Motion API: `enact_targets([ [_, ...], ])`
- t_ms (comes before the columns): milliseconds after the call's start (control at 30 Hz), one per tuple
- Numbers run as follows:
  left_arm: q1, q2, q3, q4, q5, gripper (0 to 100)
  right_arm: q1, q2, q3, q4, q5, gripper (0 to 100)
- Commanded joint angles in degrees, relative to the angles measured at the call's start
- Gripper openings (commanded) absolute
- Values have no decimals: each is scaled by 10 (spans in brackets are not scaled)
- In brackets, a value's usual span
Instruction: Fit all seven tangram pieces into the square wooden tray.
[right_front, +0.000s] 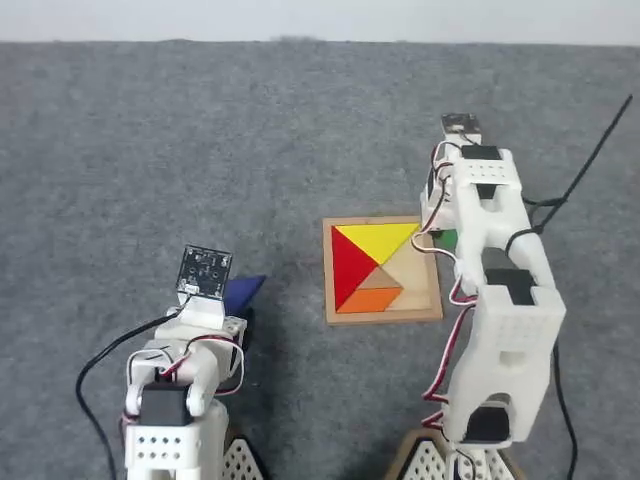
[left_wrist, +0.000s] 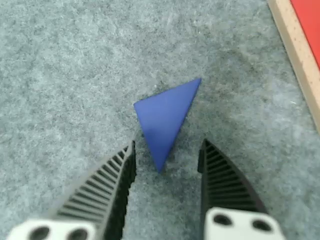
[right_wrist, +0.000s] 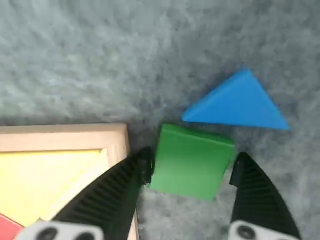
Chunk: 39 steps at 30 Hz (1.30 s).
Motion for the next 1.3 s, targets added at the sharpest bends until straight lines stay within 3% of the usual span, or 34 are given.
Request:
enact_targets([
  [0,3,-11,-6,1,6,200,-6,-2,-19,11,9,273],
  [100,3,-11,-6,1,6,200,-6,0,-19,15,8,258],
  [400,3,-11,-6,1,6,200,-5,-8,-19,15,7,76],
  [667,3,-11,-6,1,6,200,-11,-99,-2,54,11,58],
  [867,3,-11,-6,1,6,200,-12,-218,111,-1,43,58],
  [1100,3,-11,-6,1,6,200,-101,-354,294,-102,136,58],
  [1267,3,-11,-6,1,6,200,-172,-354,333,-115,199,58],
])
